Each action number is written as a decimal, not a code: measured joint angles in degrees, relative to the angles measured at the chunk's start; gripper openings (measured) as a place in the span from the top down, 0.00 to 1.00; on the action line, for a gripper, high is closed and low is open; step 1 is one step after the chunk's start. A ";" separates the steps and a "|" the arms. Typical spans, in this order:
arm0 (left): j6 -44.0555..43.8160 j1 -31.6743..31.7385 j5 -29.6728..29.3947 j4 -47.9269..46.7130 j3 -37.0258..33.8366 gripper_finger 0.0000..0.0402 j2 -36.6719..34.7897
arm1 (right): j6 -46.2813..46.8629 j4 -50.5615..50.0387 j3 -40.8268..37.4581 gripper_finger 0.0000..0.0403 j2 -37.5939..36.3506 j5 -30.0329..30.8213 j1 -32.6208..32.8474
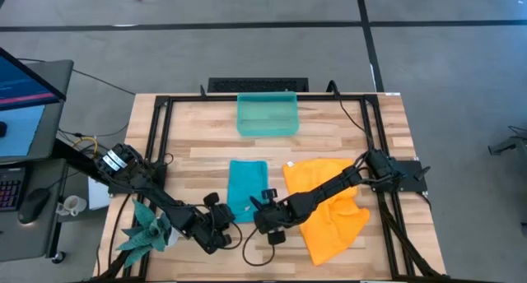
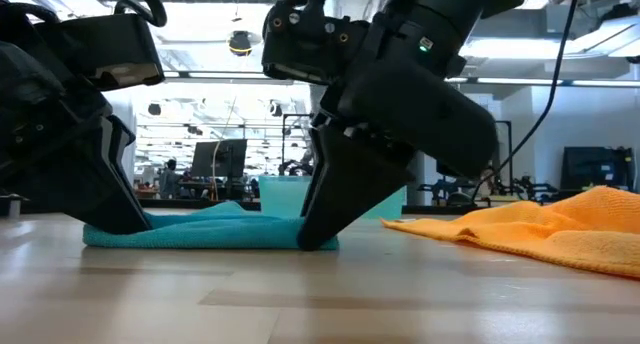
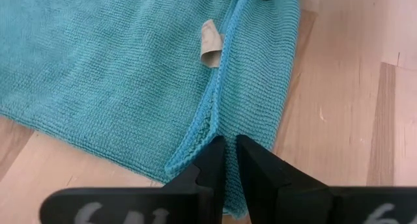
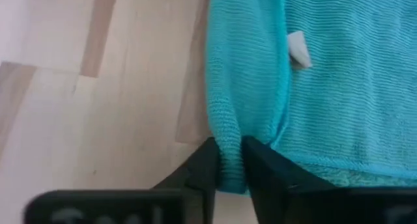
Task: Roll microfiber towels into tight, uniform cylinder then place into a basket
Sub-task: Roll the blue microfiber cloth
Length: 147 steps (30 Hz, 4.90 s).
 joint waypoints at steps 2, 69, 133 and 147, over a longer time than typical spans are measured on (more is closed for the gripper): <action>0.97 0.00 0.09 -0.03 0.00 0.92 -0.33 | 1.23 -0.09 0.00 0.82 0.02 -0.31 -0.17; 35.89 2.08 4.26 -5.57 2.47 0.67 -7.50 | 15.91 0.02 -0.15 0.98 0.02 -7.98 -0.39; -7.46 17.27 41.86 -15.52 7.06 0.99 -6.44 | 16.32 5.42 2.45 0.98 0.46 -21.66 3.06; -2.32 24.07 48.31 -17.42 7.23 0.99 -2.06 | 17.14 2.43 1.70 0.98 0.25 -18.16 1.13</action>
